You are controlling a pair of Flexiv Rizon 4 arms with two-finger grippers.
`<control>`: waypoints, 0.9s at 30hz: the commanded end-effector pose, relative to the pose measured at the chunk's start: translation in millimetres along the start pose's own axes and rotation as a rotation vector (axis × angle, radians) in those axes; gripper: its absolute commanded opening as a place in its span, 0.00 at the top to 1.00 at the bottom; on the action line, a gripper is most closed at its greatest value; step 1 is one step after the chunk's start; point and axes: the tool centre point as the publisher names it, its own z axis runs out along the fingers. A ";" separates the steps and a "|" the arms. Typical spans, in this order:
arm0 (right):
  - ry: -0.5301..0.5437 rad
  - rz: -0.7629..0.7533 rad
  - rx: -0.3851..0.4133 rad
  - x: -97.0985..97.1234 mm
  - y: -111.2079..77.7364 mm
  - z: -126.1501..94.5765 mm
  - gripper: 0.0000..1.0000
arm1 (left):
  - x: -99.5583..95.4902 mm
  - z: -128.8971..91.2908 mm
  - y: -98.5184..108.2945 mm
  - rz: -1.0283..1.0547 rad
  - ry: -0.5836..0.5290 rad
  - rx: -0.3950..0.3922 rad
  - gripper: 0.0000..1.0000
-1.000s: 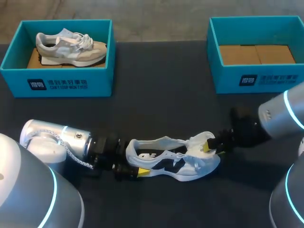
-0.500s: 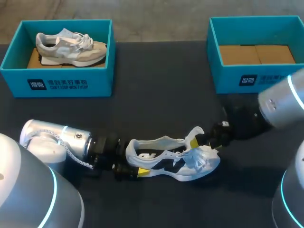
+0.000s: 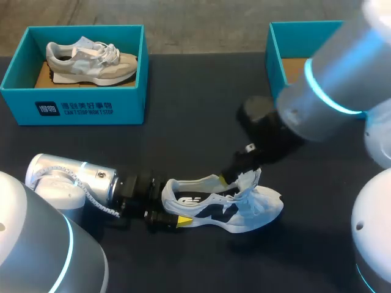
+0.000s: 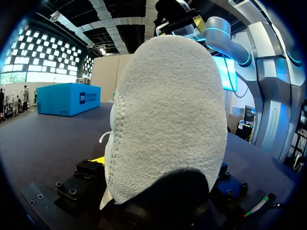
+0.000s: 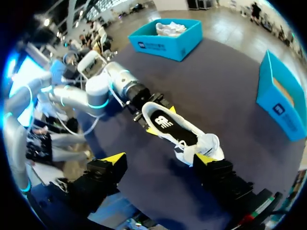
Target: Take the shoe out of the shoebox, open the shoe tongue, remove and reinsert the insole, then place the shoe into the shoebox
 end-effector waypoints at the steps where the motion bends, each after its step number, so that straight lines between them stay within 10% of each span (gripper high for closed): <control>1: -0.278 -0.269 0.292 14.8 24.8 21.6 1.00 | 1.0 -1.0 3.0 0.000 0.000 0.001 1.00; 5: -0.173 -0.565 0.287 23.6 24.5 32.6 1.00 | 1.0 -1.0 3.0 0.000 0.000 0.001 1.00; 27: -0.257 -0.657 0.306 17.4 22.4 54.0 1.00 | 1.0 -1.0 3.0 0.000 0.000 0.001 1.00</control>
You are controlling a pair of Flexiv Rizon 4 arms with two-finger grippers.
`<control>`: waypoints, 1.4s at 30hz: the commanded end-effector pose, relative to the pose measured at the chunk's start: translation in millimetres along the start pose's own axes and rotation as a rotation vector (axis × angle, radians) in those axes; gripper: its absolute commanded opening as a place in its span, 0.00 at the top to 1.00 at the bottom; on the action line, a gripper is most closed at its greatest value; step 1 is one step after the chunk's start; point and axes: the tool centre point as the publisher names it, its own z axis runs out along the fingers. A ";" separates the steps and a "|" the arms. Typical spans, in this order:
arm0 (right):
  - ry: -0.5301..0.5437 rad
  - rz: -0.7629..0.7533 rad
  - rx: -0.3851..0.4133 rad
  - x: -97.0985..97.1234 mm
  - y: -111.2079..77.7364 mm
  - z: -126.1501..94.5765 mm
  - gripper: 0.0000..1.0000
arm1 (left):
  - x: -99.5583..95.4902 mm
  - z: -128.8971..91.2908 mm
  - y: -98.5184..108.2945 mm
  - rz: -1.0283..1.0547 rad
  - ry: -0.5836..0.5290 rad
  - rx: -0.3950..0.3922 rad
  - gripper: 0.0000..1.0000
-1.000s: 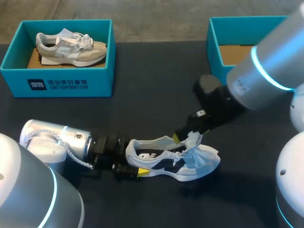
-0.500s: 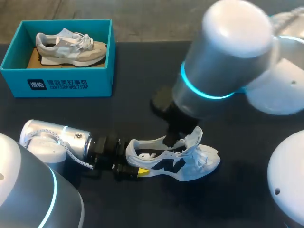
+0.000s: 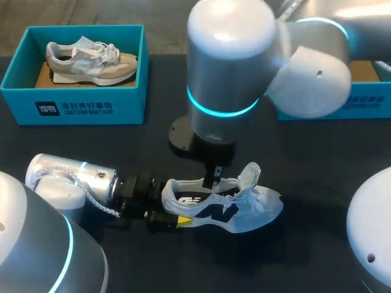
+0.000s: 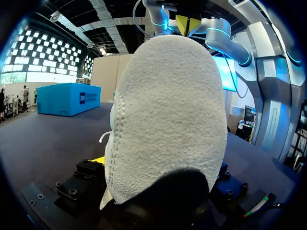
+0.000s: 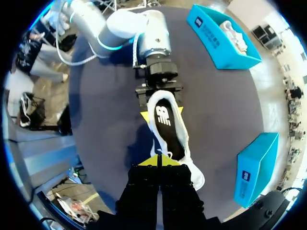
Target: Take the shoe out of the shoebox, open the shoe tongue, remove and reinsert the insole, then place the shoe into the shoebox
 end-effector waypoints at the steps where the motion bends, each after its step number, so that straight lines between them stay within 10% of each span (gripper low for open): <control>1: -0.031 -0.016 0.013 8.5 7.7 14.9 1.00 | 0.9 -1.0 3.1 0.000 -0.001 0.001 1.00; 35: -0.085 -0.131 0.072 4.2 31.6 53.4 1.00 | 0.9 -1.0 3.1 0.000 -0.001 0.001 1.00; 42: -0.074 -0.245 0.043 -10.4 37.8 94.7 1.00 | 0.9 -1.0 3.1 0.000 -0.001 0.001 1.00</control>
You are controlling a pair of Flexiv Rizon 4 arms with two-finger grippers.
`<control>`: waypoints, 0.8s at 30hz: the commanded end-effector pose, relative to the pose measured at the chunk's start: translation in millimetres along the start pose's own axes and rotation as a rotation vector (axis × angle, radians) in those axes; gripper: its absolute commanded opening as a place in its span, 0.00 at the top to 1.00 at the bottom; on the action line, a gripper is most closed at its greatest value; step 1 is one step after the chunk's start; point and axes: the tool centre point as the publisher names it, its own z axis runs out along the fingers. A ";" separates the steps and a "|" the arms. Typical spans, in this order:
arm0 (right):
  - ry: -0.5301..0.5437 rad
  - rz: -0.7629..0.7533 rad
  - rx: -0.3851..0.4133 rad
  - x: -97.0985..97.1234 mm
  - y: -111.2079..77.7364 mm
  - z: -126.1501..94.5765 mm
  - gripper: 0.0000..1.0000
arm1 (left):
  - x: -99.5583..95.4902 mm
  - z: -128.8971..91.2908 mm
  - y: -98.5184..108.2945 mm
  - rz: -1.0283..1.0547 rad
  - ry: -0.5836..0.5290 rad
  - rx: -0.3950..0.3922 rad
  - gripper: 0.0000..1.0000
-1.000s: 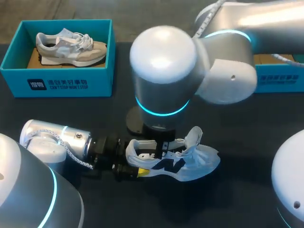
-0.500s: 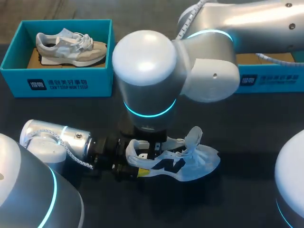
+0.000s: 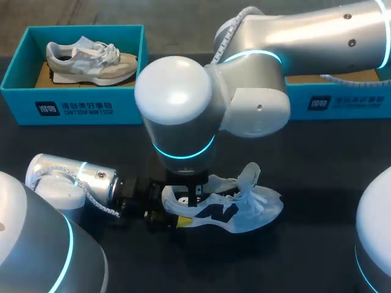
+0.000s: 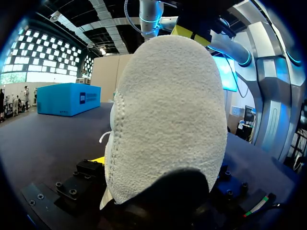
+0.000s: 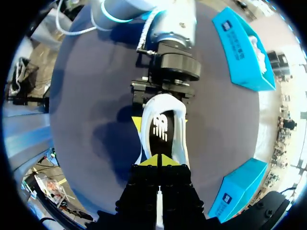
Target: Take the shoe out of the shoebox, open the shoe tongue, remove and reinsert the insole, then place the shoe into the shoebox
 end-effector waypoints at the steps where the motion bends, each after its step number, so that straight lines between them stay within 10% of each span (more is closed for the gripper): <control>1: 0.019 -0.018 -0.021 -3.4 3.3 28.7 1.00 | 0.9 -1.0 3.2 0.000 -0.001 0.001 1.00; 24: 0.014 -0.029 -0.028 -4.2 -7.4 70.1 1.00 | 0.9 -1.0 3.2 0.000 -0.001 0.001 1.00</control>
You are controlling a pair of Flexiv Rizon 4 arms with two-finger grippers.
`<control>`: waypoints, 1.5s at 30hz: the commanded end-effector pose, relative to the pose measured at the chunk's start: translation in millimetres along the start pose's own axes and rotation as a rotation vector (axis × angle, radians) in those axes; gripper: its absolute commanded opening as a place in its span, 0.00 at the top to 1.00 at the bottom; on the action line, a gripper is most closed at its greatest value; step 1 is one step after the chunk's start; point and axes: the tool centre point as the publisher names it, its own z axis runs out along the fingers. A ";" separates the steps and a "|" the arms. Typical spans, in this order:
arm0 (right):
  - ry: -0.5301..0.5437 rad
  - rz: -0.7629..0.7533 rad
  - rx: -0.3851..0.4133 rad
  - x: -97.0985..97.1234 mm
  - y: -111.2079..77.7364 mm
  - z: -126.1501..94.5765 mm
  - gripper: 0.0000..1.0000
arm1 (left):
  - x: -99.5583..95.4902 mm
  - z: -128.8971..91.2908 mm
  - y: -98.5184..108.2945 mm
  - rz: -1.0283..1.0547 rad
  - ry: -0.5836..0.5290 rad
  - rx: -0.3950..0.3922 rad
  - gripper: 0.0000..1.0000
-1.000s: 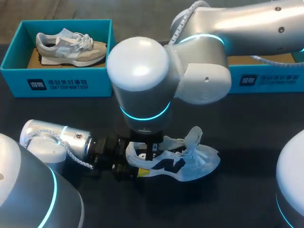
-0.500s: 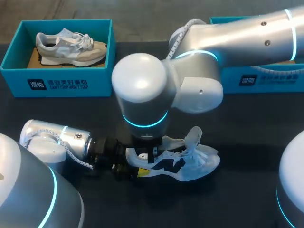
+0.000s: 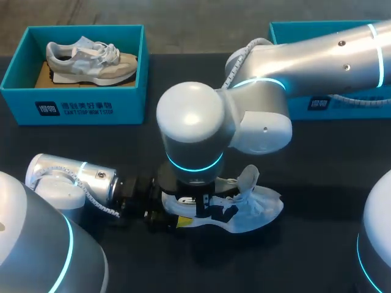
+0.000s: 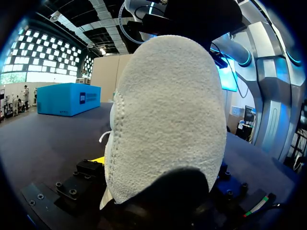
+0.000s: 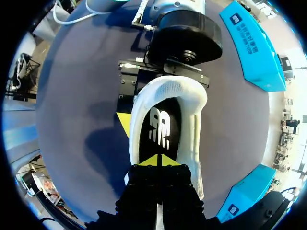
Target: Take the shoe out of the shoebox, open the shoe tongue, remove and reinsert the insole, then place the shoe into the shoebox
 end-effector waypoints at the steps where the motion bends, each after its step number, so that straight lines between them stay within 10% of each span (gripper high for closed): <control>1: 0.002 -0.007 -0.003 -2.2 0.7 6.3 1.00 | 0.9 -1.0 3.1 0.000 -0.001 0.001 1.00; 16: -0.023 0.086 -0.007 -6.7 -29.7 19.4 1.00 | 0.9 -1.0 3.1 0.000 -0.001 0.001 1.00; 30: -0.037 -0.009 -0.004 -17.1 12.1 9.6 1.00 | 0.9 -1.0 3.1 0.000 -0.001 0.001 1.00; 45: 0.019 0.059 0.005 -3.1 -1.1 34.2 1.00 | 0.9 -1.0 3.1 0.000 -0.001 0.001 1.00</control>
